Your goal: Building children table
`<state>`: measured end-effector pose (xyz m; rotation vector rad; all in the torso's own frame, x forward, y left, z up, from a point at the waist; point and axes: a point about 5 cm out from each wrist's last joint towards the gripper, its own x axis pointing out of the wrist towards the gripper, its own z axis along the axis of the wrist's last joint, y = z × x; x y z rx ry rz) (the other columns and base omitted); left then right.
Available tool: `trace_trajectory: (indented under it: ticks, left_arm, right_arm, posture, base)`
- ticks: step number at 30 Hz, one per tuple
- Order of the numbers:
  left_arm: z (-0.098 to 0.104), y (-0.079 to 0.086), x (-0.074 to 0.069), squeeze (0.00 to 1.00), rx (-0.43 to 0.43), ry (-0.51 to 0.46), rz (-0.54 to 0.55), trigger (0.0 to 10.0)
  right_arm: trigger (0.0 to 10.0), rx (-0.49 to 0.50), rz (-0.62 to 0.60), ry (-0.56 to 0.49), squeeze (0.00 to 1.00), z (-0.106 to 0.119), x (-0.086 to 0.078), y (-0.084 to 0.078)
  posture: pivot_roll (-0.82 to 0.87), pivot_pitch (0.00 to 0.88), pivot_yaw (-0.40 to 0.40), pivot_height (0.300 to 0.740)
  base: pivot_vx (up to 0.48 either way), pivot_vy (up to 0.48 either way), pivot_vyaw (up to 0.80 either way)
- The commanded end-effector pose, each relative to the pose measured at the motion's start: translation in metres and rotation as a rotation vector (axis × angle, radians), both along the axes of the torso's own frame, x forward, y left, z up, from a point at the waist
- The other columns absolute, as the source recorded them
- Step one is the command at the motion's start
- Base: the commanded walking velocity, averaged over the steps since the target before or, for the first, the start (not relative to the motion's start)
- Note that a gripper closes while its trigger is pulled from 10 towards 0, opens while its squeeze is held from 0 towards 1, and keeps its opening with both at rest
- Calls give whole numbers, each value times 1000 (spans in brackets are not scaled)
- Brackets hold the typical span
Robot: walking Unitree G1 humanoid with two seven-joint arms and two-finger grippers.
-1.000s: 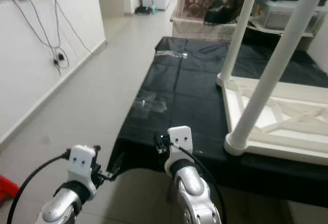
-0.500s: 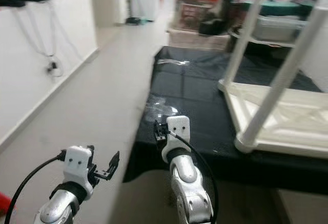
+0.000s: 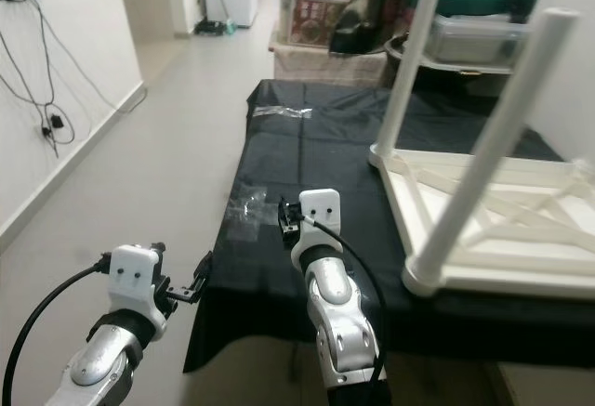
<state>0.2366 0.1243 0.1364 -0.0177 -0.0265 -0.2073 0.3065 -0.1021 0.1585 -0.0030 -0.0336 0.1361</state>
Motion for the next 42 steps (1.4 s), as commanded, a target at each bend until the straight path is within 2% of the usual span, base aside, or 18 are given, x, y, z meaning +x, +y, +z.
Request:
trace_trajectory:
  ticks: [1,13,15,18,19,21,22,24,26,27,28,29,30,31,34,35,38,42]
  left_arm:
    - [0,4,1,0,-9,9,29,10000]
    - [-2,7,2,0,-6,27,54,10000]
    - [-3,7,1,0,-5,31,56,10000]
    - [-3,6,0,0,-5,33,57,10000]
    - [-4,6,0,0,-4,40,54,10000]
    - [-4,6,0,0,-4,40,54,10000]
    - [-7,2,-3,0,-13,69,22,10000]
    - [-7,2,-3,0,-13,69,22,10000]
    - [-11,-6,-10,0,-26,104,-41,10000]
    - [-11,-6,-10,0,-26,104,-41,10000]
    - [-14,-13,-16,0,-45,133,-99,10000]
    - [-14,-13,-16,0,-45,133,-99,10000]
    - [-16,-21,-25,0,-65,155,-163,10000]
    - [-17,-28,-35,0,-79,179,-216,10000]
    - [-16,-33,-43,0,-85,190,-249,10000]
    - [-16,-36,-50,0,-95,202,-265,10000]
    - [-14,-38,-56,0,-108,208,-271,10000]
    - [-7,-40,-69,0,-128,226,-282,10000]
  right_arm:
    - [10000,12,-6,-4,0,0,1,-1]
    - [10000,1,-34,-27,0,4,11,-7]
    - [10000,-50,-74,6,0,6,19,-12]
    - [10000,-68,-105,33,0,6,23,-14]
    - [10000,-116,-135,77,0,5,29,-17]
    - [10000,-116,-135,77,0,5,29,-17]
    - [10000,-188,-209,117,0,13,46,-20]
    - [10000,-188,-209,117,0,13,46,-20]
    - [10000,-240,-204,120,0,22,62,-20]
    - [10000,-240,-204,120,0,22,62,-20]
    - [10000,-274,-215,143,0,24,73,-24]
    - [10000,-274,-215,143,0,24,73,-24]
    - [10000,-304,-266,166,0,27,84,-32]
    - [10000,-276,-327,222,0,26,92,-43]
    - [10000,-256,-372,264,0,24,95,-51]
    - [10000,-232,-419,308,0,20,96,-62]
    - [10000,-212,-447,345,0,16,96,-70]
    - [10000,-208,-505,395,0,14,95,-92]
  posture:
    - [119,0,-68,740]
    - [119,0,-71,740]
    - [119,0,-69,740]
    - [117,0,-70,740]
    - [118,0,-67,740]
    - [118,0,-67,740]
    - [113,0,-68,740]
    - [113,0,-68,740]
    - [111,5,-65,740]
    - [111,5,-65,740]
    - [115,24,-67,740]
    - [115,24,-67,740]
    - [116,44,-70,740]
    - [118,71,-74,740]
    - [122,91,-74,740]
    - [123,117,-79,740]
    - [126,137,-86,740]
    - [133,188,-89,740]
  base:
    - [0,0,0]
    - [0,0,0]
    - [0,0,0]
    - [0,0,0]
    - [0,0,0]
    - [0,0,0]
    - [0,0,0]
    - [0,0,0]
    - [0,0,0]
    - [0,0,0]
    - [0,0,0]
    - [0,0,0]
    - [0,0,0]
    - [0,0,0]
    - [0,0,0]
    - [0,0,0]
    - [0,0,0]
    - [0,0,0]
